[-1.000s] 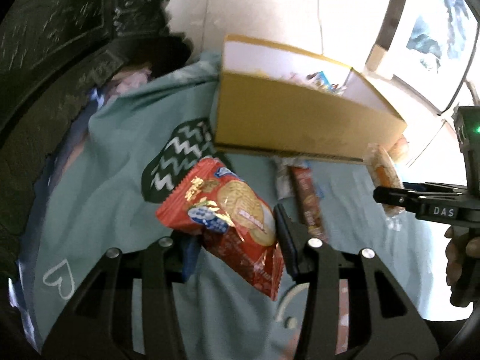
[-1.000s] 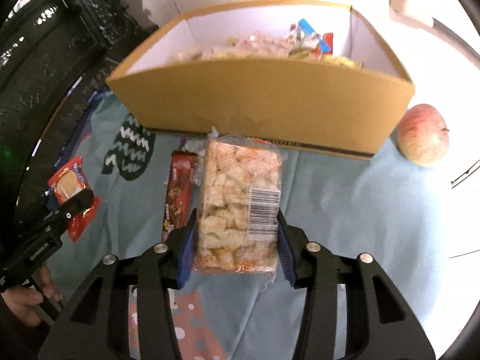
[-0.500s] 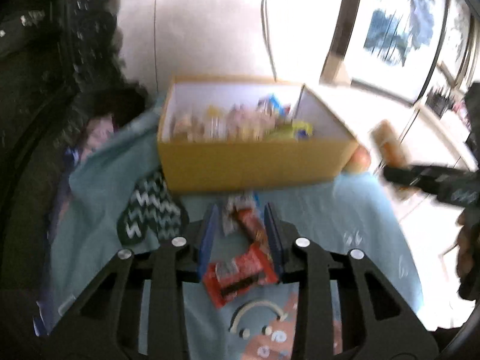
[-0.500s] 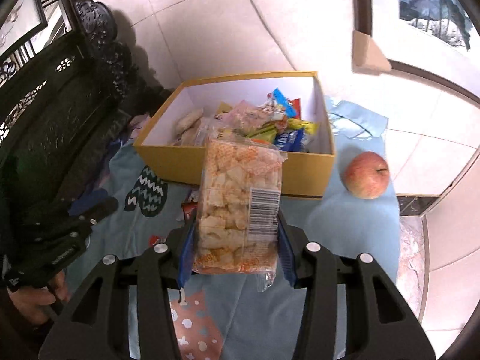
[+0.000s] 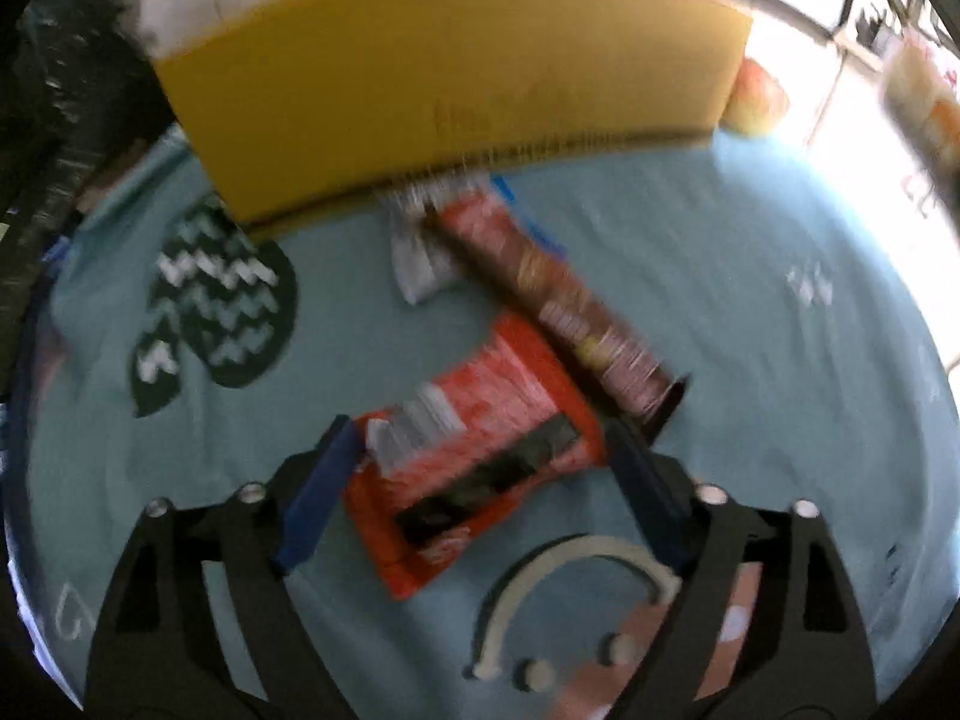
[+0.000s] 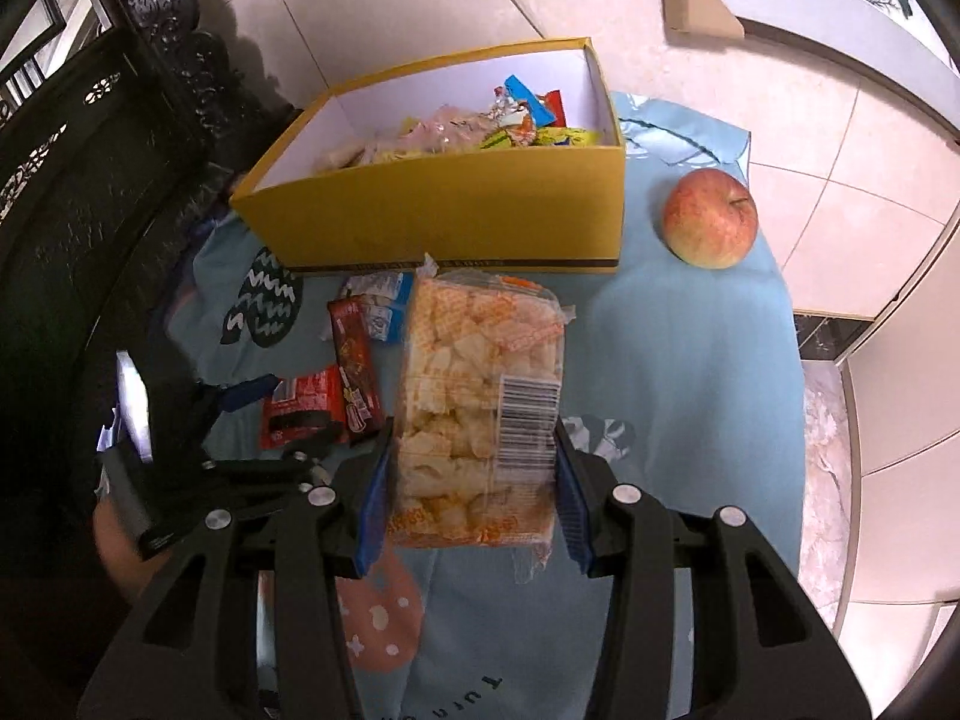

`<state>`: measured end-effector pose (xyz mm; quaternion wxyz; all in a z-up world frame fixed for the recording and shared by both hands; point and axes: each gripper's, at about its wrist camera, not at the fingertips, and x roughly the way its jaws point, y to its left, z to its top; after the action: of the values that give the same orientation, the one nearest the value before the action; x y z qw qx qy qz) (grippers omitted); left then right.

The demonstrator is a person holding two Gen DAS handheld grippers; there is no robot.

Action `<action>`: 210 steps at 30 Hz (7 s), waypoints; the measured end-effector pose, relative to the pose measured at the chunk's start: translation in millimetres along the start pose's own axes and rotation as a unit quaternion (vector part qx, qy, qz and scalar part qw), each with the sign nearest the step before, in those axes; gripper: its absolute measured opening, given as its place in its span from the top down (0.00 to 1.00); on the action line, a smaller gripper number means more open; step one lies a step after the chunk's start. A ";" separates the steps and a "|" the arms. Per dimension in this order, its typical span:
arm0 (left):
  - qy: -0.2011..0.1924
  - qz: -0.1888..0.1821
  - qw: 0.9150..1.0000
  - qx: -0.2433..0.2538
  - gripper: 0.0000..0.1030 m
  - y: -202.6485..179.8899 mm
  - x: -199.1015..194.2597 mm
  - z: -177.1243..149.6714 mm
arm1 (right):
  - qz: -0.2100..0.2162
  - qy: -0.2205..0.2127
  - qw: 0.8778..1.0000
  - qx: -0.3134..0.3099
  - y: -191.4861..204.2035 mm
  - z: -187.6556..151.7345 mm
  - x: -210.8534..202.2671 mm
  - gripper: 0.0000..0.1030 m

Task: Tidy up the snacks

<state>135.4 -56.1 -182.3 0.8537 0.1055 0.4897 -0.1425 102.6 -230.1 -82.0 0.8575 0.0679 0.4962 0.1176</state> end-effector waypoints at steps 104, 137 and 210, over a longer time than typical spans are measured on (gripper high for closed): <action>-0.200 -0.027 0.978 -0.050 0.56 44.3 -165.7 147.7 | 0.034 -0.112 0.992 -0.048 16.9 126.5 -63.2 0.54; -0.028 0.053 0.995 -0.084 0.03 77.5 -14.4 83.4 | 0.006 0.095 0.969 -0.226 70.2 25.9 158.6 0.50; -0.060 -0.074 0.995 -0.026 0.62 19.2 -67.2 40.5 | 0.017 0.023 0.995 -0.096 18.1 37.4 50.7 0.77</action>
<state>142.5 -41.7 -103.1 0.8711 0.0378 0.4475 -0.1987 157.0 -199.1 -101.5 0.8464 -0.0090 0.5006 0.1813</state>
